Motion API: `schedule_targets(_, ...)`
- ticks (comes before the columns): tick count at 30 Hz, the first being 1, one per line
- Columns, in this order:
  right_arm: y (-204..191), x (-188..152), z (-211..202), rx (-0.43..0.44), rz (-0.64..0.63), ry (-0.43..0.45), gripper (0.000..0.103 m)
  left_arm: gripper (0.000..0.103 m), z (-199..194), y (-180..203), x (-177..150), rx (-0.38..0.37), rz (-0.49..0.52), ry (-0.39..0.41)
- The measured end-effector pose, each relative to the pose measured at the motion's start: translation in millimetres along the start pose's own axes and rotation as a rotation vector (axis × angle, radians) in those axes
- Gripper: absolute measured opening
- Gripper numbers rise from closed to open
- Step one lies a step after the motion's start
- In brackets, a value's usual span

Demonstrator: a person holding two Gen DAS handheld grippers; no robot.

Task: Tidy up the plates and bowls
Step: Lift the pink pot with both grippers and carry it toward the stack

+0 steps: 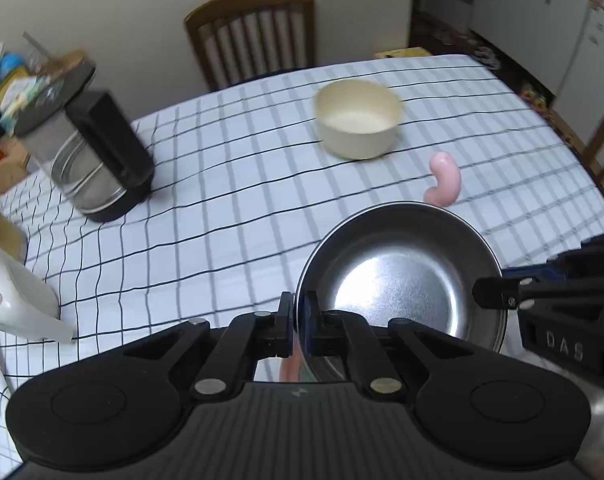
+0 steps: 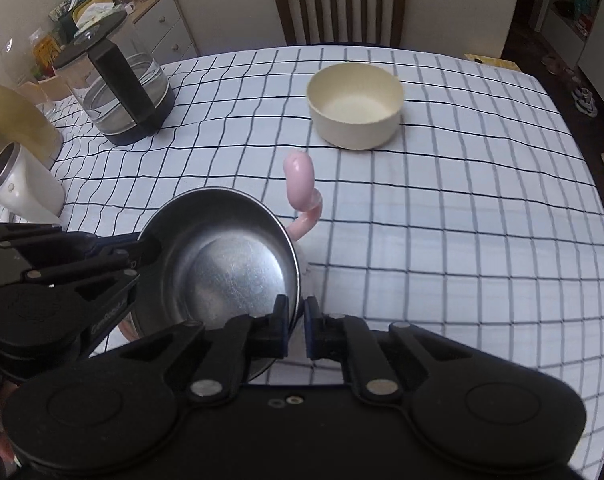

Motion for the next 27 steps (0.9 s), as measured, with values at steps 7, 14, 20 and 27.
schedule_targets(7,44.3,-32.7,-55.4,-0.001,0.04,0.037,0.01,0.0,-53.9,83.0,-2.6,-0.104,0.099,0.061)
schedule_targets(14,82.1,-70.5,-58.3,-0.066,0.083,0.03,0.001,0.0,-50.7,122.9,-13.3,-0.135,0.135,0.051)
schedule_targets(20,108.9,-52.6,-48.3,-0.082,0.102,0.061,0.001,0.0,-21.2,107.3,-25.9,-0.111,0.097,0.009)
schedule_targets(27,178.0,-71.0,-68.7,-0.098,0.136,0.065,0.014,0.0,-1.6,111.2,-56.9,-0.203,0.098,-0.012)
Point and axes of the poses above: each gripper's, at about its wrist camera, not at the fingertips, and z roughly the way its jaws point, y to its right, x to its top, the point moved 8 cm from there along z, roughly the way its jaws point, and after that the axes turned 6 degrees about -x, right-handed, at the moved point
